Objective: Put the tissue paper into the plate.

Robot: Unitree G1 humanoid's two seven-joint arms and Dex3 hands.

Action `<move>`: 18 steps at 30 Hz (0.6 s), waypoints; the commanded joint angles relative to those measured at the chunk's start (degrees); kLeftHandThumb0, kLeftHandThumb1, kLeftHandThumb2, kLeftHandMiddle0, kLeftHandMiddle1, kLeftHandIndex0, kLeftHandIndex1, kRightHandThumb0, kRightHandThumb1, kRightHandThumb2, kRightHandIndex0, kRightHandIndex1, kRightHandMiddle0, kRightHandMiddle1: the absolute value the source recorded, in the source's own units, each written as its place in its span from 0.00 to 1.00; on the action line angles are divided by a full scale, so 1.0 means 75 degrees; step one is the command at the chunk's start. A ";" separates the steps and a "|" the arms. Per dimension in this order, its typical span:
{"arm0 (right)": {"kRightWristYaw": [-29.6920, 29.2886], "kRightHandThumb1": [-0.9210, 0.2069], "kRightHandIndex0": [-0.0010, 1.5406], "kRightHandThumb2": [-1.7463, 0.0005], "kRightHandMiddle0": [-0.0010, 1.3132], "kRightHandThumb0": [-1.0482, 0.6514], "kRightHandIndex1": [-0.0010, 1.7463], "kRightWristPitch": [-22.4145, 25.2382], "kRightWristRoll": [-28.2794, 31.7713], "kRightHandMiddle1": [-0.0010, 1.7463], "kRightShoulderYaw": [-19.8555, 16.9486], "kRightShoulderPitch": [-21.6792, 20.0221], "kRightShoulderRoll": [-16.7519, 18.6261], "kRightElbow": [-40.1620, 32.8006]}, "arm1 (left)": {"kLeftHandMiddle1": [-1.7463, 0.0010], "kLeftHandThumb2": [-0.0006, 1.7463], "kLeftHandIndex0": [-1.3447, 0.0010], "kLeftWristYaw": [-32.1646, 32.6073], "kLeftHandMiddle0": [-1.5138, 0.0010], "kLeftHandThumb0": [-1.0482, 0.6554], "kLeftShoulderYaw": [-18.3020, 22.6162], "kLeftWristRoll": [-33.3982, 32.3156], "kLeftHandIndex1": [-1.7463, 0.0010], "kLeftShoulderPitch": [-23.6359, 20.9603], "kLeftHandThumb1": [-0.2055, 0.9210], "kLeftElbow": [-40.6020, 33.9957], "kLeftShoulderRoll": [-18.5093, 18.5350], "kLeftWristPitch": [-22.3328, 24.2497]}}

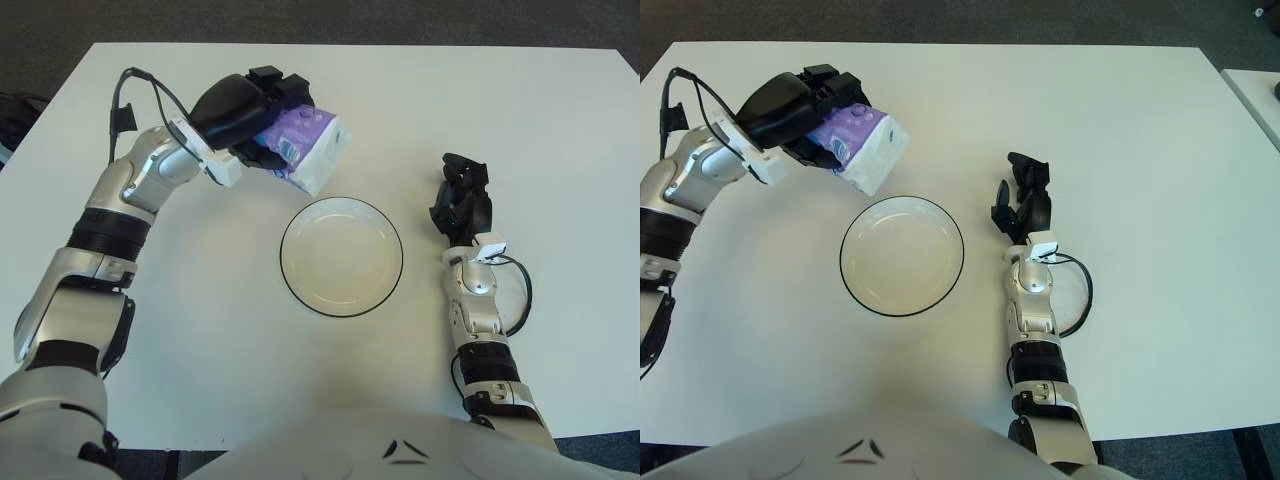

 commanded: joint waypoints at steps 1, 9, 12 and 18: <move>-0.0046 0.01 0.16 0.60 0.00 0.31 0.30 0.0595 0.0139 0.65 -0.0048 0.0737 0.0179 0.1140 | 0.00 0.75 0.55 0.0006 0.19 0.33 0.0038 0.0121 0.00 0.0086 0.47 -0.0324 0.0000 -0.0208; -0.0057 0.01 0.16 0.60 0.00 0.32 0.30 0.0568 0.0145 0.65 -0.0059 0.0692 0.0196 0.1198 | 0.00 0.75 0.54 0.0016 0.18 0.33 -0.0007 0.0083 0.00 0.0085 0.46 -0.0398 -0.0109 -0.0736; -0.0053 0.01 0.16 0.60 0.00 0.32 0.30 0.0571 0.0151 0.65 -0.0064 0.0682 0.0201 0.1212 | 0.00 0.75 0.54 0.0008 0.18 0.33 -0.0019 0.0027 0.00 0.0134 0.46 -0.0395 -0.0176 -0.0917; -0.0074 0.01 0.16 0.59 0.00 0.31 0.30 0.0564 0.0143 0.65 -0.0078 0.0654 0.0201 0.1261 | 0.00 0.76 0.54 -0.0064 0.18 0.33 0.0016 0.0035 0.00 0.0310 0.46 -0.0587 -0.0256 -0.1050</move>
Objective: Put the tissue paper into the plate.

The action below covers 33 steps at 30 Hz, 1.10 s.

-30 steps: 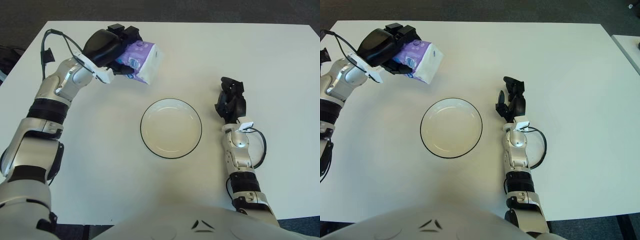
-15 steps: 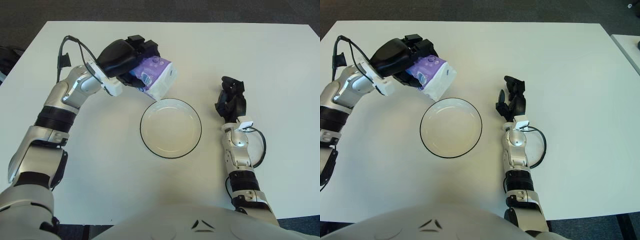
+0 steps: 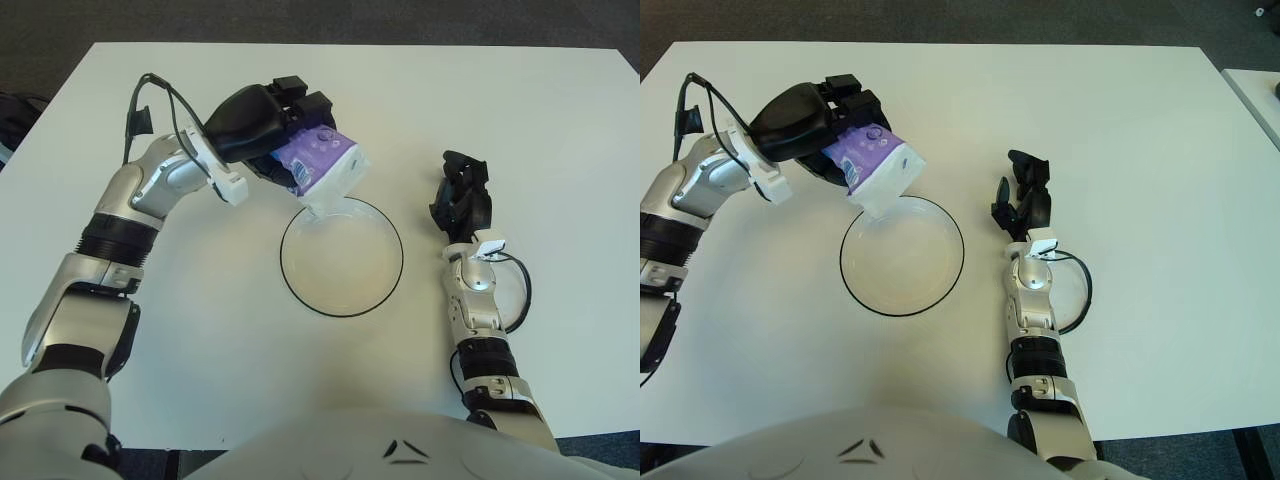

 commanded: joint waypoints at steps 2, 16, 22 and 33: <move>-0.0071 0.01 0.16 0.59 0.00 0.32 0.30 0.0563 0.0135 0.65 -0.0050 0.0802 0.0196 0.1109 | 0.00 0.76 0.54 -0.0078 0.18 0.33 0.0031 -0.0030 0.00 0.0239 0.46 -0.0326 -0.0025 -0.0137; -0.0067 0.01 0.16 0.60 0.00 0.31 0.29 0.0499 0.0142 0.63 -0.0086 0.0691 0.0168 0.1311 | 0.00 0.77 0.53 0.0169 0.16 0.33 -0.0040 0.0300 0.00 0.0483 0.44 -0.0614 -0.0413 -0.0466; -0.0051 0.01 0.16 0.60 0.00 0.31 0.29 0.0453 0.0159 0.64 -0.0108 0.0655 0.0169 0.1373 | 0.00 0.77 0.53 -0.0119 0.16 0.33 -0.0154 0.0131 0.00 0.0540 0.44 -0.0661 -0.0473 -0.0599; -0.0049 0.00 0.16 0.60 0.00 0.31 0.29 0.0400 0.0149 0.64 -0.0130 0.0632 0.0163 0.1420 | 0.00 0.76 0.54 -0.0907 0.18 0.33 -0.0370 -0.0481 0.00 0.0709 0.45 -0.1002 -0.0464 -0.0559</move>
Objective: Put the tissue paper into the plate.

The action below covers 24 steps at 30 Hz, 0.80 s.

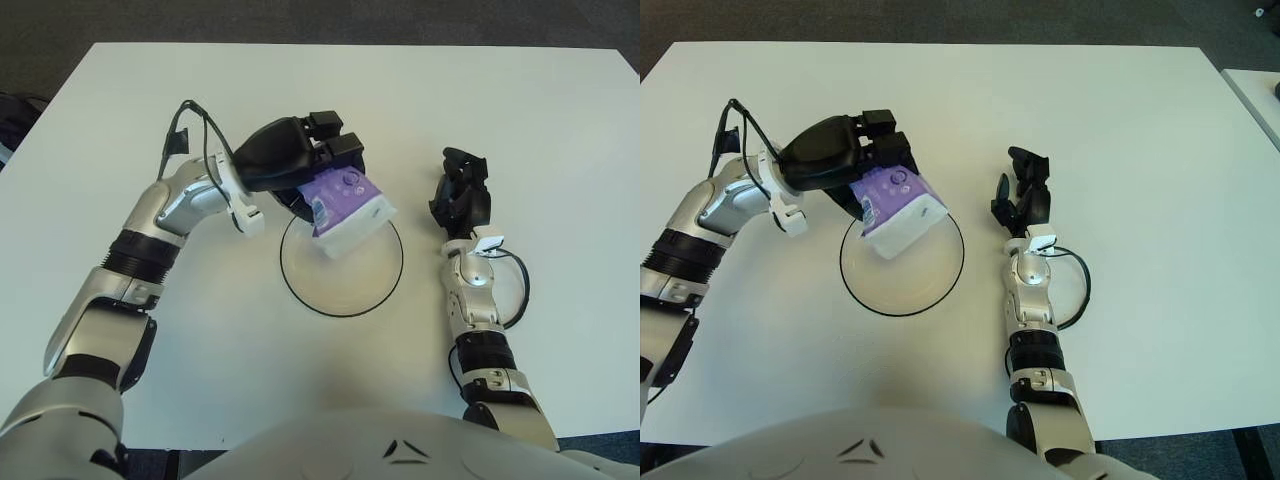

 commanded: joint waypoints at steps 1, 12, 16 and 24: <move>-0.0034 0.00 0.16 0.60 0.00 0.31 0.29 0.0595 0.0136 0.64 -0.0042 0.0880 0.0165 0.1069 | 0.00 0.76 0.54 -0.0302 0.18 0.33 -0.0079 -0.0311 0.00 0.0156 0.45 -0.0235 0.0050 0.0005; -0.0045 0.00 0.16 0.60 0.00 0.30 0.29 0.0553 0.0082 0.63 -0.0026 0.0842 0.0128 0.1163 | 0.00 0.76 0.54 -0.0523 0.19 0.33 -0.0117 -0.0442 0.00 0.0378 0.46 -0.0322 -0.0018 -0.0256; -0.0043 0.00 0.16 0.60 0.00 0.30 0.29 0.0507 0.0080 0.63 -0.0024 0.0830 0.0124 0.1200 | 0.00 0.76 0.54 -0.0605 0.19 0.34 -0.0168 -0.0466 0.00 0.0361 0.46 -0.0280 -0.0018 -0.0405; -0.0046 0.00 0.16 0.60 0.00 0.29 0.30 0.0482 0.0074 0.64 -0.0024 0.0798 0.0109 0.1263 | 0.00 0.75 0.54 -0.0920 0.20 0.34 -0.0270 -0.0490 0.00 0.0301 0.46 -0.0297 0.0049 -0.0453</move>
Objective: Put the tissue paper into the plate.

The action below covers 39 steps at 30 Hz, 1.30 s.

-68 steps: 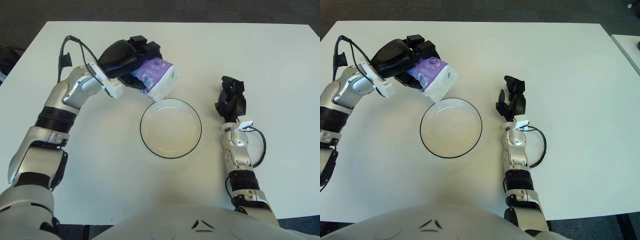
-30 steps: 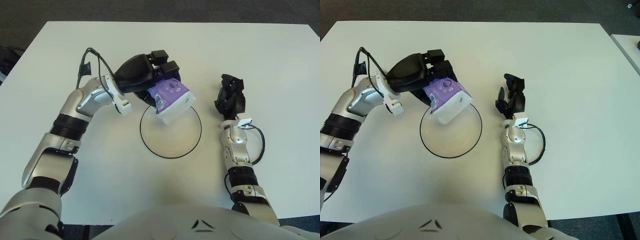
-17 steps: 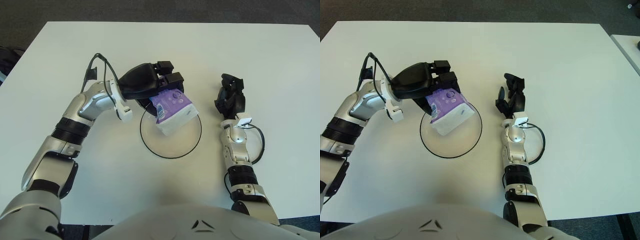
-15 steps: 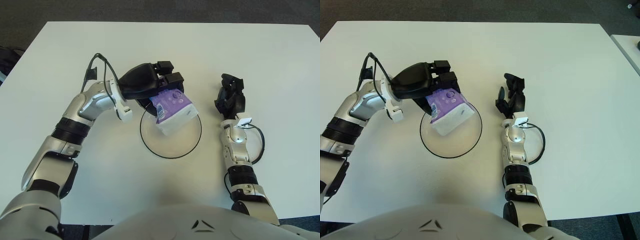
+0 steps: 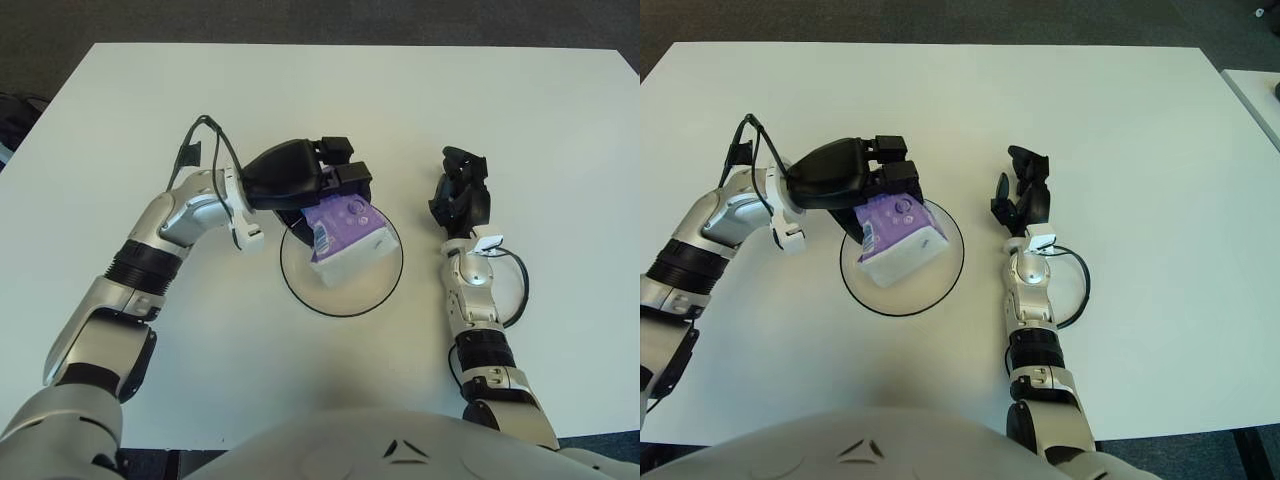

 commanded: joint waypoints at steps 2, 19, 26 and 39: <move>-0.0041 0.00 0.16 0.60 0.00 0.29 0.30 0.0647 0.0081 0.64 -0.0024 0.0868 0.0123 0.1113 | 0.00 0.75 0.54 -0.0221 0.20 0.34 -0.0060 -0.0209 0.00 0.0024 0.46 -0.0065 0.0088 -0.0067; -0.0022 0.00 0.16 0.60 0.00 0.29 0.30 0.0609 0.0081 0.64 -0.0027 0.0919 0.0091 0.1083 | 0.00 0.75 0.55 -0.0477 0.20 0.34 0.0001 -0.0301 0.00 0.0117 0.47 -0.0223 0.0062 0.0137; -0.0015 0.00 0.16 0.60 0.00 0.29 0.30 0.0620 0.0072 0.64 -0.0018 0.0943 0.0079 0.1052 | 0.00 0.75 0.55 -0.0425 0.20 0.34 0.0035 -0.0328 0.00 0.0143 0.47 -0.0222 0.0012 0.0092; 0.0017 0.00 0.16 0.61 0.00 0.30 0.31 0.0604 0.0126 0.65 -0.0051 0.0927 0.0078 0.1097 | 0.00 0.60 0.66 0.0216 0.40 0.37 0.0391 0.0076 0.00 0.0435 0.65 -0.0217 -0.0355 0.0130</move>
